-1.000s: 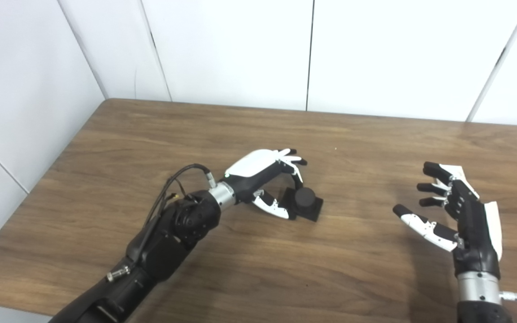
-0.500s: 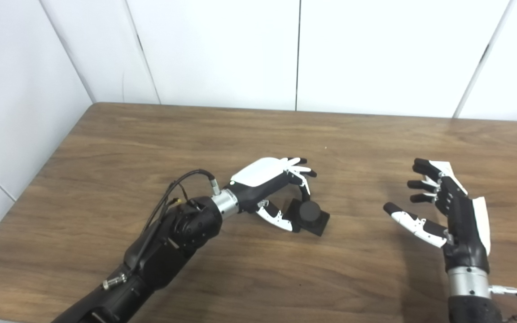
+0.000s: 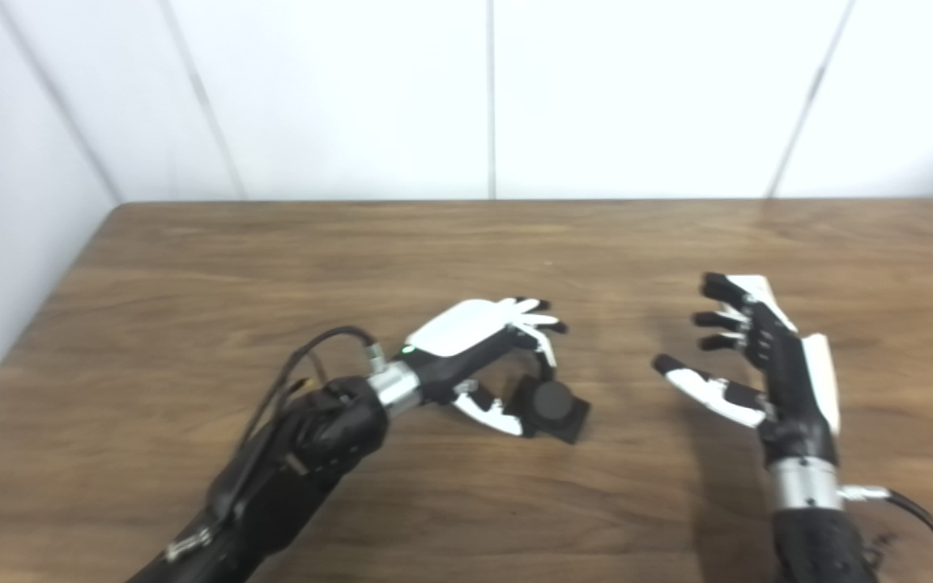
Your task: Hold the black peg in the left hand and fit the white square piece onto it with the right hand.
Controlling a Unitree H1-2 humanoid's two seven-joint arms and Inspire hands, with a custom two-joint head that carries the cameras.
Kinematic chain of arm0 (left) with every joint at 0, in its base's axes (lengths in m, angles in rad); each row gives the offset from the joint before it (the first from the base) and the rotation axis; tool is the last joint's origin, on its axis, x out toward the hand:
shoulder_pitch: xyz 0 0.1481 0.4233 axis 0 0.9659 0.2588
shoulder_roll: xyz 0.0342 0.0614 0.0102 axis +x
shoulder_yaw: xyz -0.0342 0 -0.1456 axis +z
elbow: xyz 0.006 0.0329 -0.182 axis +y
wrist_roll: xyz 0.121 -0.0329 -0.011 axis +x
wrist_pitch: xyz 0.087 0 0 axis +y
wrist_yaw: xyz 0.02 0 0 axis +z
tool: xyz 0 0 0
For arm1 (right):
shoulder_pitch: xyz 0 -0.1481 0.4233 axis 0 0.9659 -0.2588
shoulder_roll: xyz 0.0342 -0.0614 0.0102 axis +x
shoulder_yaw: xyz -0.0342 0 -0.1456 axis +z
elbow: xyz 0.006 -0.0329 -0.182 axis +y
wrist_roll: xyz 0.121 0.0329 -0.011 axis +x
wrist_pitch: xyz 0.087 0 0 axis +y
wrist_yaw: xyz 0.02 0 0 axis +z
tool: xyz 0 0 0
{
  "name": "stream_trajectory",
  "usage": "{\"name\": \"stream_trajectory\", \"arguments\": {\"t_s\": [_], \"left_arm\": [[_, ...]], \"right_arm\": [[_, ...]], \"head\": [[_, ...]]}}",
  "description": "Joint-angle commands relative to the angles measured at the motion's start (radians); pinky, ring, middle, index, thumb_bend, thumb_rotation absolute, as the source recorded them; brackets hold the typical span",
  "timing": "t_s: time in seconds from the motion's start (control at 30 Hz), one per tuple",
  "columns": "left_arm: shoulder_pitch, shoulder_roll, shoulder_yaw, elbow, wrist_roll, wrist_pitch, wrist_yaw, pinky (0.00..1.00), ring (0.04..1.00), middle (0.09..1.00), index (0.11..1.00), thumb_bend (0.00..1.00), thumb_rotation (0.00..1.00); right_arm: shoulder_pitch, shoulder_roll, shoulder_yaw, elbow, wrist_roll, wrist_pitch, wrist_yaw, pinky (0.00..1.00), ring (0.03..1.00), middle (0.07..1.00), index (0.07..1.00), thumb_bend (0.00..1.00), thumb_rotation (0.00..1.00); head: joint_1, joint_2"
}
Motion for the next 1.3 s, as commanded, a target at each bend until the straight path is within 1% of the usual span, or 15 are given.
{"name": "stream_trajectory", "arguments": {"t_s": [0.0, 0.03, 0.07, 0.13, 0.3, 0.4, 0.5, 0.6, 0.67, 0.8, 1.0, 1.13, 1.27], "left_arm": [[0.021, 0.04, -0.013, -0.012, 0.019, -0.032, -0.052, 1.0, 0.997, 0.902, 0.491, 0.52, 0.09], [0.024, 0.049, -0.007, -0.01, 0.011, -0.042, -0.051, 1.0, 0.996, 0.902, 0.491, 0.52, 0.09], [0.026, 0.057, -0.002, -0.008, 0.004, -0.053, -0.051, 1.0, 0.99, 0.896, 0.491, 0.52, 0.08], [0.031, 0.068, 0.008, -0.009, -0.008, -0.066, -0.055, 0.99, 0.983, 0.89, 0.49, 0.52, 0.08], [0.035, 0.066, 0.02, 0.005, -0.025, -0.092, -0.06, 0.97, 0.976, 0.878, 0.49, 0.52, 0.08], [0.038, 0.057, 0.02, 0.017, -0.026, -0.107, -0.058, 0.95, 0.965, 0.874, 0.49, 0.52, 0.07], [0.039, 0.055, 0.02, 0.025, -0.028, -0.118, -0.06, 0.94, 0.965, 0.878, 0.49, 0.52, 0.07], [0.037, 0.057, 0.019, 0.037, -0.026, -0.137, -0.06, 0.94, 0.962, 0.876, 0.49, 0.52, 0.07], [0.036, 0.057, 0.021, 0.044, -0.026, -0.146, -0.057, 0.93, 0.958, 0.87, 0.49, 0.52, 0.07], [0.04, 0.056, 0.027, 0.041, -0.029, -0.145, -0.062, 0.92, 0.957, 0.869, 0.49, 0.52, 0.07], [0.049, 0.044, 0.029, 0.046, -0.032, -0.148, -0.056, 0.94, 0.963, 0.872, 0.49, 0.52, 0.07], [0.05, 0.038, 0.029, 0.05, -0.031, -0.152, -0.055, 0.93, 0.961, 0.874, 0.49, 0.52, 0.07], [0.051, 0.039, 0.03, 0.049, -0.029, -0.159, -0.055, 0.93, 0.957, 0.876, 0.49, 0.52, 0.07]], "right_arm": [[-0.02, 0.018, 0.01, -0.017, -0.015, -0.059, -0.027, 0.55, 0.667, 0.787, 0.778, 0.66, 0.1], [-0.02, 0.024, 0.011, -0.014, -0.018, -0.061, -0.031, 0.56, 0.672, 0.789, 0.78, 0.66, 0.11], [-0.022, 0.03, 0.012, -0.011, -0.021, -0.062, -0.037, 0.56, 0.679, 0.797, 0.787, 0.65, 0.12], [-0.028, 0.04, 0.014, -0.004, -0.027, -0.064, -0.048, 0.57, 0.689, 0.801, 0.792, 0.65, 0.13], [-0.044, 0.045, 0.015, -0.006, -0.067, -0.054, -0.068, 0.56, 0.707, 0.816, 0.804, 0.63, 0.13], [-0.058, 0.036, 0.006, -0.019, -0.08, -0.042, -0.071, 0.56, 0.712, 0.819, 0.803, 0.63, 0.14], [-0.088, 0.019, -0.005, -0.016, -0.094, -0.044, -0.073, 0.56, 0.702, 0.808, 0.787, 0.65, 0.15], [-0.146, -0.016, -0.01, 0.001, -0.126, -0.043, -0.066, 0.55, 0.685, 0.786, 0.768, 0.66, 0.18], [-0.19, -0.04, -0.013, 0.005, -0.144, -0.02, -0.056, 0.55, 0.677, 0.776, 0.755, 0.68, 0.2], [-0.264, -0.083, -0.022, 0.021, -0.144, 0.02, -0.027, 0.55, 0.679, 0.77, 0.746, 0.69, 0.22], [-0.352, -0.175, -0.028, 0.064, -0.204, 0.089, 0.022, 0.57, 0.696, 0.755, 0.733, 0.69, 0.21], [-0.394, -0.236, -0.024, 0.096, -0.235, 0.132, 0.061, 0.59, 0.72, 0.755, 0.721, 0.7, 0.22], [-0.443, -0.314, -0.001, 0.157, -0.276, 0.16, 0.112, 0.63, 0.774, 0.797, 0.719, 0.71, 0.21]], "head": [[-0.097, -0.01], [-0.152, -0.02], [-0.189, -0.024], [-0.229, -0.038], [-0.275, -0.061], [-0.297, -0.061], [-0.316, -0.063], [-0.324, -0.072], [-0.326, -0.073], [-0.331, -0.078], [-0.328, -0.081], [-0.327, -0.081], [-0.325, -0.081]]}}
